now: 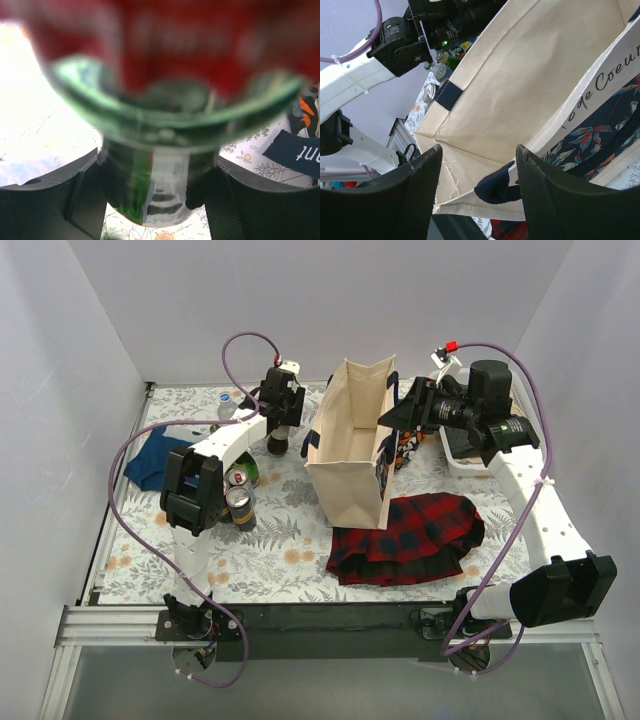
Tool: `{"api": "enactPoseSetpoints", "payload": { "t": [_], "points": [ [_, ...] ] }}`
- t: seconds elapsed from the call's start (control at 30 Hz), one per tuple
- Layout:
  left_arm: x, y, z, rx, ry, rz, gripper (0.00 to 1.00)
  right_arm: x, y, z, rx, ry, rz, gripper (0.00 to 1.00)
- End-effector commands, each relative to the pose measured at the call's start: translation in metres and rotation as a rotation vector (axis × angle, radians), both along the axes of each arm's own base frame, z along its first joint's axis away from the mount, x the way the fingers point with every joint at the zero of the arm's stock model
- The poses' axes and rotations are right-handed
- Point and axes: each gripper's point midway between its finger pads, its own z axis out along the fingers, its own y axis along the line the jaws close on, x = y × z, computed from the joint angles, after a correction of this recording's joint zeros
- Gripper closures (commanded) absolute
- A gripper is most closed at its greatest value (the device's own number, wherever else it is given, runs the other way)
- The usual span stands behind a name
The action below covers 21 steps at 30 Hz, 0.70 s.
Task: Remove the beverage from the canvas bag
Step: Pick up the drink from the center of the board, then place the drink at the center of the board.
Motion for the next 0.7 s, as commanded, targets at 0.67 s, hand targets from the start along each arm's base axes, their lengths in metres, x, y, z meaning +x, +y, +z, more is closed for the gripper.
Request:
{"api": "enactPoseSetpoints", "payload": {
  "t": [0.67],
  "points": [
    [-0.002, 0.003, 0.111, -0.301, -0.377, 0.14, 1.0, -0.005, 0.001, -0.002, 0.005, -0.026, -0.002, 0.33]
  ]
}}
